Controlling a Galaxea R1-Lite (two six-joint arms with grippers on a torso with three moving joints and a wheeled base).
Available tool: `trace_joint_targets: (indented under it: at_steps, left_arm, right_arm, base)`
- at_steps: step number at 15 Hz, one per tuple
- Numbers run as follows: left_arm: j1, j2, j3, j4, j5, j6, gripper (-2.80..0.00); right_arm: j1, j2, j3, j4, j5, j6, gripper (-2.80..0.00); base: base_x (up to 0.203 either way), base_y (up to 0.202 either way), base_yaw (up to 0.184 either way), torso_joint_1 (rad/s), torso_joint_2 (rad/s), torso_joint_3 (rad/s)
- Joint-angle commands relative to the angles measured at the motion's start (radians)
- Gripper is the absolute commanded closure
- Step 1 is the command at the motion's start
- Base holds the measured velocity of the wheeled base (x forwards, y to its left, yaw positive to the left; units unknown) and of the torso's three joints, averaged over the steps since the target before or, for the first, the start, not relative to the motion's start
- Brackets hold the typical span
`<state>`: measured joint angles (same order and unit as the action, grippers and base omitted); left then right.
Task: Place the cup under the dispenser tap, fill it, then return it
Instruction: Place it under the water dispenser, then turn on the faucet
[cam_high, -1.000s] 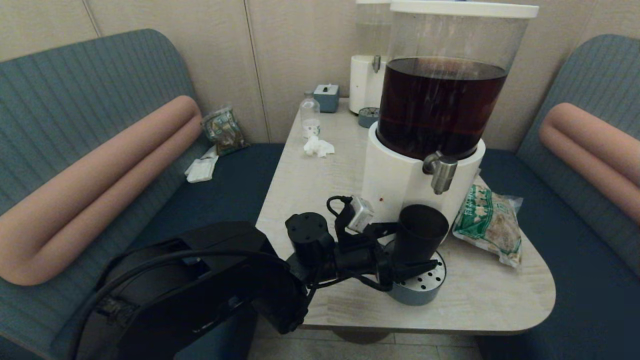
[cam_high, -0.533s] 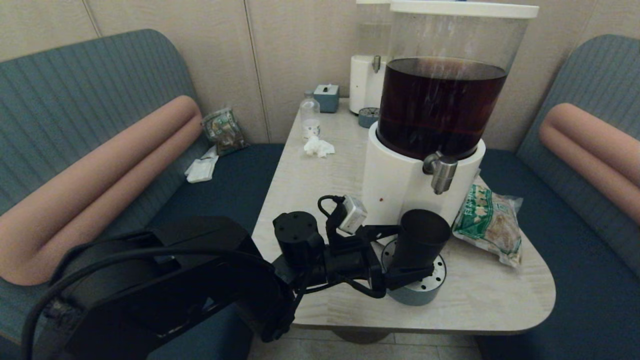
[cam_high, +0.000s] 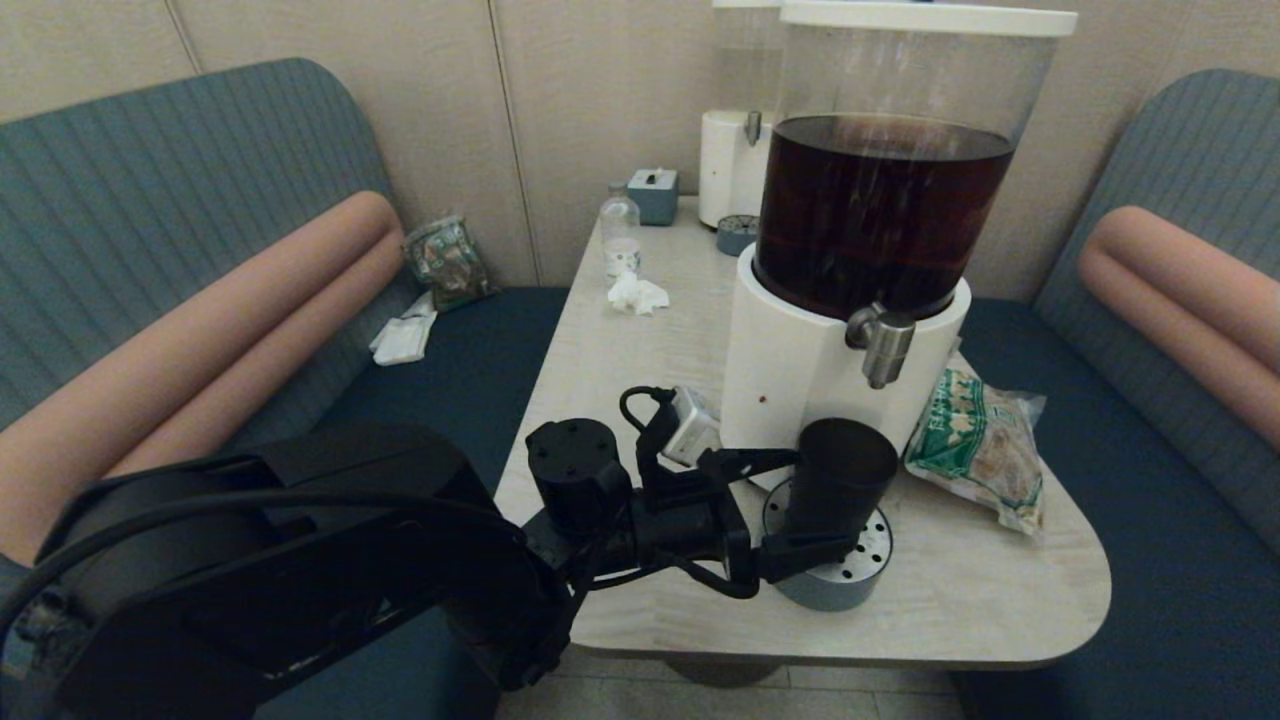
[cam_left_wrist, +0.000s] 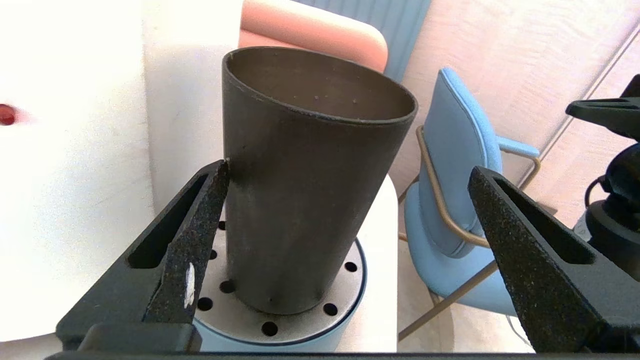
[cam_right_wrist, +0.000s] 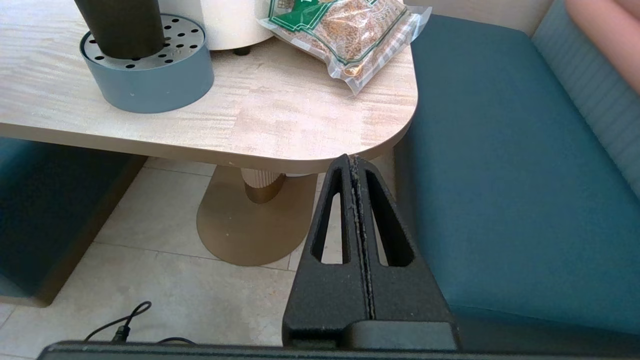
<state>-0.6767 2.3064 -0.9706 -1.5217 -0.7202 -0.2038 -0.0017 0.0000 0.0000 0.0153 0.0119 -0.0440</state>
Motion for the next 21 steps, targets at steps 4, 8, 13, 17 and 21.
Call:
trace_joint_targets:
  at_steps: [4,8,13,17,21]
  left_arm:
    - [0.057,-0.021,0.037,-0.008,-0.01,0.003,-2.8]
    - [0.063,-0.047,0.061,-0.008,-0.013,0.004,-2.8]
    - [0.064,-0.17,0.208,-0.008,-0.015,0.008,-2.8]
    - [0.119,-0.384,0.37,-0.008,-0.01,0.012,-2.8]
    - [0.272,-0.759,0.542,-0.008,-0.003,-0.012,-2.8]
  right_arm:
    - [0.0,0.0,0.0,0.0,0.0,0.0,0.0]
    - [0.0,0.0,0.0,0.0,0.0,0.0,0.0]
    - [0.0,0.0,0.0,0.0,0.0,0.0,0.0]
    - [0.0,0.0,0.0,0.0,0.0,0.0,0.0]
    - [0.0,0.0,0.0,0.0,0.0,0.0,0.0]
  base:
    - [0.0,0.0,0.0,0.0,0.0,0.0]
    - [0.0,0.0,0.0,0.0,0.0,0.0]
    - [0.0,0.0,0.0,0.0,0.0,0.0]
    - [0.0,0.0,0.0,0.0,0.0,0.0]
    - [0.0,0.0,0.0,0.0,0.0,0.0]
